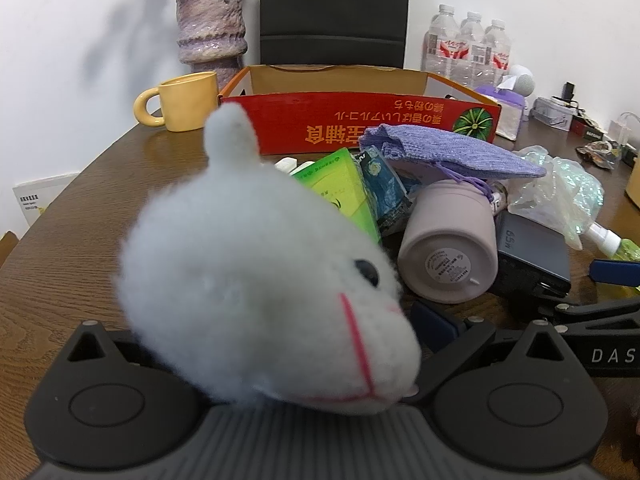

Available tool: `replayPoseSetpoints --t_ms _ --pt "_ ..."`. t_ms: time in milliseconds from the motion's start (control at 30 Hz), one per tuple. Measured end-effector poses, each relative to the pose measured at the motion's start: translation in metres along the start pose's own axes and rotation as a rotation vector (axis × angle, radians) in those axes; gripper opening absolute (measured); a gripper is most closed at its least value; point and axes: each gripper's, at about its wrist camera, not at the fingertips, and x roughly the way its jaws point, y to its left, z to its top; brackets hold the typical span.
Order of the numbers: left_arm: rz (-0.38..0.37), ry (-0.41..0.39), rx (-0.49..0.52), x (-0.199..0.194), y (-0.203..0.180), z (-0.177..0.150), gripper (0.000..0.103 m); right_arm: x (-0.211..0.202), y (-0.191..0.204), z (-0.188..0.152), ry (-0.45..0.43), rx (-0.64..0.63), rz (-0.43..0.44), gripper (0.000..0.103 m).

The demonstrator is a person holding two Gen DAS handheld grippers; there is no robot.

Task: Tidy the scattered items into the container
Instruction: 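Hold the white-and-yellow plush toy in the left gripper, then lift the plush toy with the left gripper while the right gripper grasps the dark charger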

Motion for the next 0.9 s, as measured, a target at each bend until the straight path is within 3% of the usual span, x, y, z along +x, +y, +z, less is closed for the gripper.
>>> replayPoseSetpoints --t_ms 200,367,467,500,567,600,633,700,767,833,900 --pt "0.024 -0.041 -0.041 -0.011 0.012 -0.004 0.103 -0.003 -0.002 -0.001 0.007 -0.024 0.034 0.103" --pt "0.015 -0.136 0.012 -0.026 0.012 -0.002 0.102 -0.004 -0.003 0.007 -0.014 0.009 0.046 0.102" --pt "0.001 -0.148 0.1 -0.037 0.013 -0.004 0.087 -0.004 -0.004 0.012 -0.035 -0.009 0.052 0.099" --pt "-0.008 -0.156 0.125 -0.042 0.015 -0.006 0.087 -0.004 -0.004 0.013 -0.038 -0.017 0.047 0.096" --pt "-0.011 -0.168 0.148 -0.052 0.022 -0.01 0.088 -0.008 -0.004 0.012 -0.049 -0.04 0.014 0.094" --pt "0.021 -0.165 0.143 -0.055 0.026 -0.011 0.091 -0.01 -0.004 0.012 -0.054 -0.045 0.0 0.094" --pt "0.056 -0.162 0.136 -0.057 0.03 -0.012 0.101 -0.012 -0.005 0.012 -0.06 -0.031 -0.007 0.094" --pt "0.128 -0.158 0.11 -0.056 0.032 -0.012 0.103 -0.016 -0.007 0.012 -0.07 -0.003 -0.021 0.094" --pt "0.108 -0.131 0.079 -0.05 0.032 -0.009 0.103 -0.02 -0.009 0.012 -0.08 0.025 -0.019 0.094" --pt "0.102 -0.116 0.062 -0.043 0.027 -0.005 0.103 -0.015 -0.005 0.016 -0.069 0.05 0.058 0.094" --pt "0.122 -0.11 0.075 -0.036 0.021 -0.002 0.103 -0.006 0.003 0.021 -0.057 0.056 0.036 0.093"
